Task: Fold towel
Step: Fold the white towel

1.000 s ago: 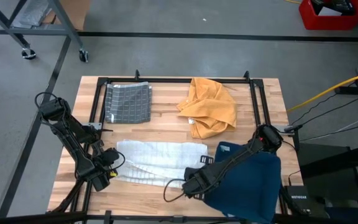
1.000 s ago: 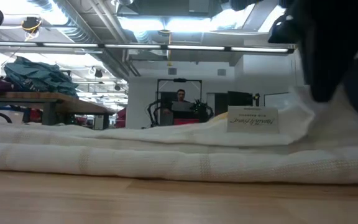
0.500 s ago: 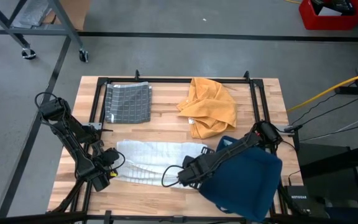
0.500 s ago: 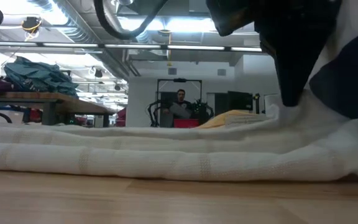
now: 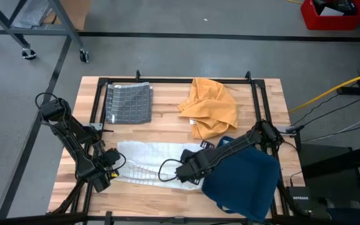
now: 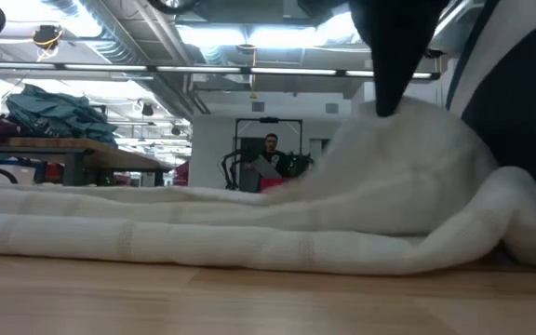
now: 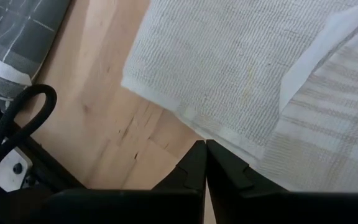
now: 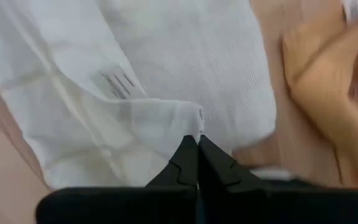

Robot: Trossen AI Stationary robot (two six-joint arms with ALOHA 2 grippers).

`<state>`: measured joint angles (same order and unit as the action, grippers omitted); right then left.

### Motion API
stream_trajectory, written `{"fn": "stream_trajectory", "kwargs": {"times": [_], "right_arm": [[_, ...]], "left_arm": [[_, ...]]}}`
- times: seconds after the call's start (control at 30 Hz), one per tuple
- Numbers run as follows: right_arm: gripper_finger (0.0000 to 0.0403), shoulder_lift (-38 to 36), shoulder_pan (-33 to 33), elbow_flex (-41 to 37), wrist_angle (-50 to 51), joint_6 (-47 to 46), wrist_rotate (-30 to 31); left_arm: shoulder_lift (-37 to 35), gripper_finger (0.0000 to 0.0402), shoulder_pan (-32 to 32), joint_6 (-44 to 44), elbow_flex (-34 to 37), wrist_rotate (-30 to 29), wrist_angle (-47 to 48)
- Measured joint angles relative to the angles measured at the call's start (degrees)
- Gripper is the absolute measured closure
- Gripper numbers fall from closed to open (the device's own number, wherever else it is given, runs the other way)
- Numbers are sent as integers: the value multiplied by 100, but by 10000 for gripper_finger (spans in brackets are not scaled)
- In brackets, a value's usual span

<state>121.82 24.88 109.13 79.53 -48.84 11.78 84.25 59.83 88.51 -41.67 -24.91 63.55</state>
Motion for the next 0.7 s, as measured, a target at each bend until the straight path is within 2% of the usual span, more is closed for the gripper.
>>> {"fn": "stream_trajectory", "kwargs": {"times": [0.3,0.7], "right_arm": [[401,0,-139,0,459,-496,-1084],[356,-3,-137,-1,402,-474,-1033]], "left_arm": [[0,398,2,0,0,-4,6],[0,398,0,255,0,-2,6]]}}
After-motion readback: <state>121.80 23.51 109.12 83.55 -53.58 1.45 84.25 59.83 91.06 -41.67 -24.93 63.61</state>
